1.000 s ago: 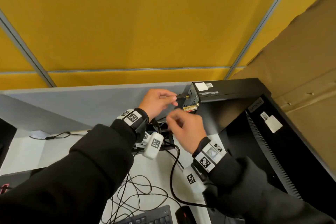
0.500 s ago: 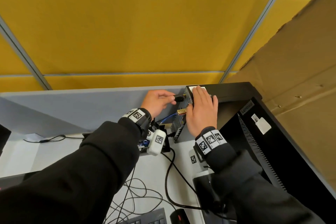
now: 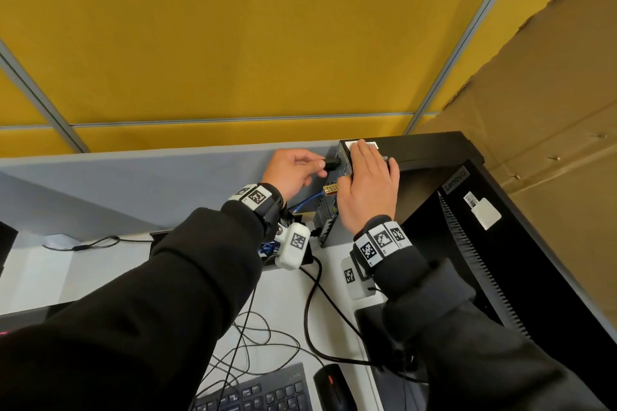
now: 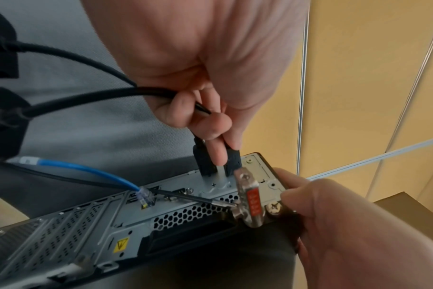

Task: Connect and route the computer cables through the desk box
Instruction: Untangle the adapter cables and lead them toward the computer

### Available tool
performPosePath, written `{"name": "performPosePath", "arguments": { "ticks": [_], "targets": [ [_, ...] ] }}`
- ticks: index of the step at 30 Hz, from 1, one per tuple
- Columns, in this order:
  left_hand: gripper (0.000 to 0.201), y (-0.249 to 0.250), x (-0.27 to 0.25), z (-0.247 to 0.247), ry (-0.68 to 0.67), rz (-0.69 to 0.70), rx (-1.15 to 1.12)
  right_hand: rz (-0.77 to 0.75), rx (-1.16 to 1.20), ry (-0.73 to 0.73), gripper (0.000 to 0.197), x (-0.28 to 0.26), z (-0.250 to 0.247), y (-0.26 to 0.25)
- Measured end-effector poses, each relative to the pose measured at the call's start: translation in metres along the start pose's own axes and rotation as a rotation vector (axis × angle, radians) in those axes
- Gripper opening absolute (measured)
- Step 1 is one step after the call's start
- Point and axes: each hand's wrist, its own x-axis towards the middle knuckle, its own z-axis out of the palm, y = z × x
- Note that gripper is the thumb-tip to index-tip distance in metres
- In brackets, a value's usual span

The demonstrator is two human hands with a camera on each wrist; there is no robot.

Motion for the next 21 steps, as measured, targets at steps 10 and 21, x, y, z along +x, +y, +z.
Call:
{"name": "performPosePath", "arguments": {
  "ticks": [10,21],
  "targets": [
    [0.017,0.000,-0.001,-0.003,-0.030,0.034,0.119,-0.020,-0.026,-0.038,0.067,-0.001,-0.003,-0.001],
    [0.016,-0.065,-0.083,-0.091,0.299,0.011,0.314,-0.026,0.524,0.097,0.044,-0.083,0.016,-0.010]
  ]
}}
